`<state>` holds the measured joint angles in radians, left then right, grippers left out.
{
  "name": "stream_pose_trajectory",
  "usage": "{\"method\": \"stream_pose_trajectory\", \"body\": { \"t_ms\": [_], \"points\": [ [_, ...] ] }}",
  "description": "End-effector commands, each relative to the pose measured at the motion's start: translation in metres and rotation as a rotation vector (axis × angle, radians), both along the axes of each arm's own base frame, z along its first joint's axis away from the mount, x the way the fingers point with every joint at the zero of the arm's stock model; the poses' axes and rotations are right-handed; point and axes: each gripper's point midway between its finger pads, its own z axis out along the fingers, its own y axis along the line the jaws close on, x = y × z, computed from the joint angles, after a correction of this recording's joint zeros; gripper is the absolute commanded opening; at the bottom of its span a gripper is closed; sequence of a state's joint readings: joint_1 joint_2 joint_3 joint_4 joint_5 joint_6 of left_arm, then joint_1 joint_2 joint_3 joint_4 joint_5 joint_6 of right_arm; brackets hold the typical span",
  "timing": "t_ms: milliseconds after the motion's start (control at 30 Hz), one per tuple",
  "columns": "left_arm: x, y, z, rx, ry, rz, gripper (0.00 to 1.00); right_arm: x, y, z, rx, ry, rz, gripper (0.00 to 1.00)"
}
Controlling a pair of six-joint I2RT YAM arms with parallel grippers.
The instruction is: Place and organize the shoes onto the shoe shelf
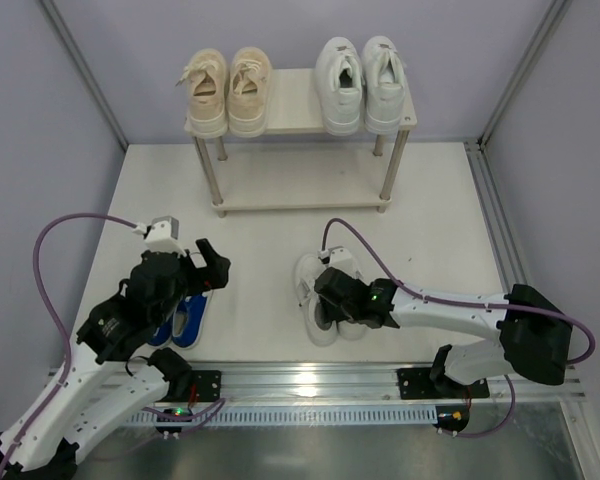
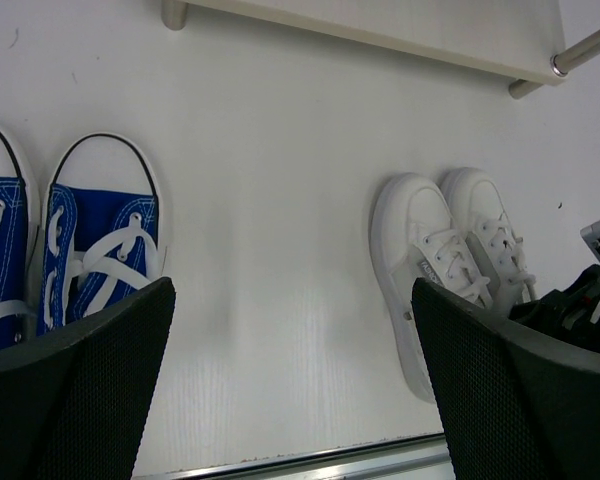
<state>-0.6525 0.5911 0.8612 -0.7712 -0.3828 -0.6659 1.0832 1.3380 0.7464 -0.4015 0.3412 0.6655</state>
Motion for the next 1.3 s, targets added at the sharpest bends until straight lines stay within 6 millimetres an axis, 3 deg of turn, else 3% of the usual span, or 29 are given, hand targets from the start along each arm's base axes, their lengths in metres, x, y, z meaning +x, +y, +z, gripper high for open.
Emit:
{"method": "stream_pose_trajectory", "body": {
  "t_ms": [0, 33, 100, 200, 333, 467, 500, 633, 900, 1033, 1267],
  "points": [
    [0.0, 0.005, -0.007, 0.036, 0.005, 0.011, 1.0, 0.004, 0.007, -0.001, 0.039, -0.005, -0.029, 0.44],
    [0.0, 0.005, -0.008, 0.037, 0.007, 0.01, 1.0, 0.006, 0.003, -0.003, 0.017, -0.011, -0.045, 0.3],
    [0.001, 0.005, -0.008, 0.038, 0.009, 0.01, 1.0, 0.008, 0.002, -0.009, -0.015, -0.009, -0.054, 0.16],
    [0.001, 0.004, -0.007, 0.047, 0.014, 0.008, 1.0, 0.011, 0.003, -0.012, -0.038, -0.009, -0.057, 0.04],
    [0.001, 0.007, 0.0, 0.053, 0.003, 0.014, 1.0, 0.017, 0.004, -0.002, -0.024, -0.047, -0.06, 0.04],
    [0.0, 0.01, 0.003, 0.054, -0.006, 0.022, 1.0, 0.027, 0.001, 0.03, -0.006, -0.123, -0.071, 0.04],
    [0.0, 0.011, 0.003, 0.055, -0.006, 0.026, 1.0, 0.033, 0.001, 0.048, 0.014, -0.17, -0.077, 0.04],
    [-0.001, 0.013, 0.003, 0.06, -0.006, 0.034, 0.99, 0.045, -0.003, 0.089, 0.045, -0.265, -0.087, 0.04],
    [-0.006, 0.024, 0.003, 0.073, -0.011, 0.064, 1.0, 0.073, -0.011, 0.142, 0.072, -0.378, -0.121, 0.04],
    [-0.009, 0.029, 0.002, 0.079, -0.015, 0.076, 1.0, 0.095, -0.014, 0.165, 0.102, -0.436, -0.146, 0.04],
    [-0.011, 0.031, -0.005, 0.081, -0.004, 0.08, 1.0, 0.161, -0.035, 0.2, 0.131, -0.559, -0.257, 0.04]
  ]
}}
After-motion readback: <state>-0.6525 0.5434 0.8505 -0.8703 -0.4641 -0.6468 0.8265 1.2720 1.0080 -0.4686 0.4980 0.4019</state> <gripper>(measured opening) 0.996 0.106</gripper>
